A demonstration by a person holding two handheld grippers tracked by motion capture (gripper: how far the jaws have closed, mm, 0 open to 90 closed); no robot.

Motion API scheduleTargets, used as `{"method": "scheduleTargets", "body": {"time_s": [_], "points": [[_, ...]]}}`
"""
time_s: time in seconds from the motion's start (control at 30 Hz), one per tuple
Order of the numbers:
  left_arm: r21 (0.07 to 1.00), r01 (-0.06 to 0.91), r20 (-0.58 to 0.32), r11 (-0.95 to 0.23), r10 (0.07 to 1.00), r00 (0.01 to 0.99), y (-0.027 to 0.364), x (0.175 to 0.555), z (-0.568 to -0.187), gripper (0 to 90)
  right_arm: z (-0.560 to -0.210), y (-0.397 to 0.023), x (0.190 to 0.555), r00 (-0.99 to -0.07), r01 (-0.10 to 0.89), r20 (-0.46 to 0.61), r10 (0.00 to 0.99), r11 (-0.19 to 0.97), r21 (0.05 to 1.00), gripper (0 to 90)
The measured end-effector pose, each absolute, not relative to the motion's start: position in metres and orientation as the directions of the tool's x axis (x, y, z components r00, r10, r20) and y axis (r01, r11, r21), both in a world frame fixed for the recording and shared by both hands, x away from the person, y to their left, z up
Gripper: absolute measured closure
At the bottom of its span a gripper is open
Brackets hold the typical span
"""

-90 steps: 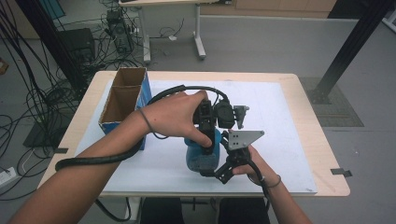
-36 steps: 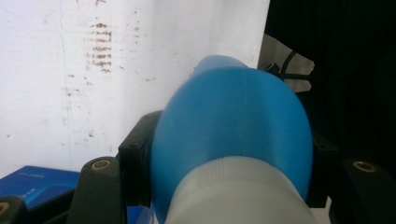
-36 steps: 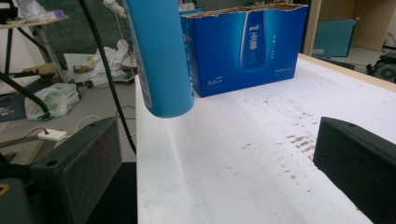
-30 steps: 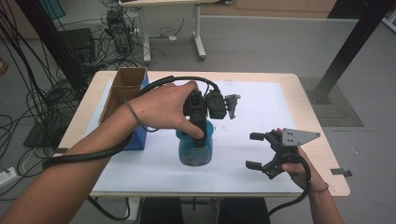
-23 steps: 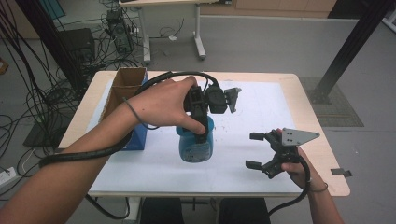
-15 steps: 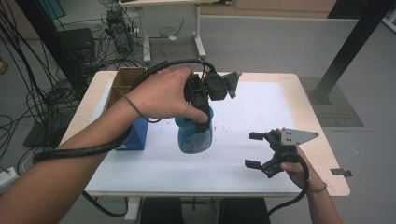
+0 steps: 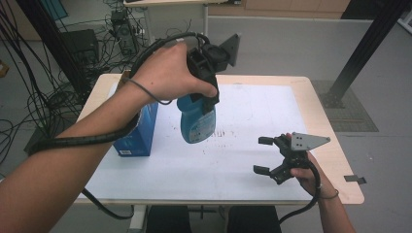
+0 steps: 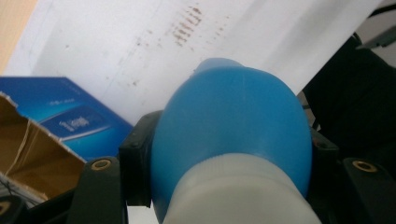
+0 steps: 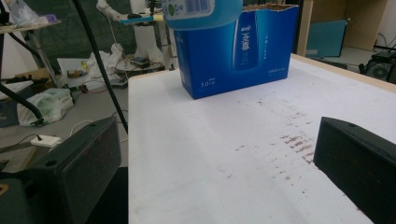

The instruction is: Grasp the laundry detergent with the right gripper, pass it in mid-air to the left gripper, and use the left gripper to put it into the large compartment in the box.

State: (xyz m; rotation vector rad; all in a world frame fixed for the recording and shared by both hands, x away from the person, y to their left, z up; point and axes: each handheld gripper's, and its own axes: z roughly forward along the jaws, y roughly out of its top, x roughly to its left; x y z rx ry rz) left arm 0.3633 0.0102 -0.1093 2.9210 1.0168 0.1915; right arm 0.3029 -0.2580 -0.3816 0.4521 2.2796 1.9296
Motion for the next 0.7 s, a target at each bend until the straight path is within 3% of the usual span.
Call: {"method": "scheduleTargets", "body": {"time_s": [0.7], "points": [[0.136, 0.848, 0.069, -0.512, 0.859, 0.507, 0.085, 0.430, -0.068, 37.4, -0.379, -0.252, 0.303, -0.950, 0.136, 0.090, 0.298, 0.136, 0.981, 0.7]]}}
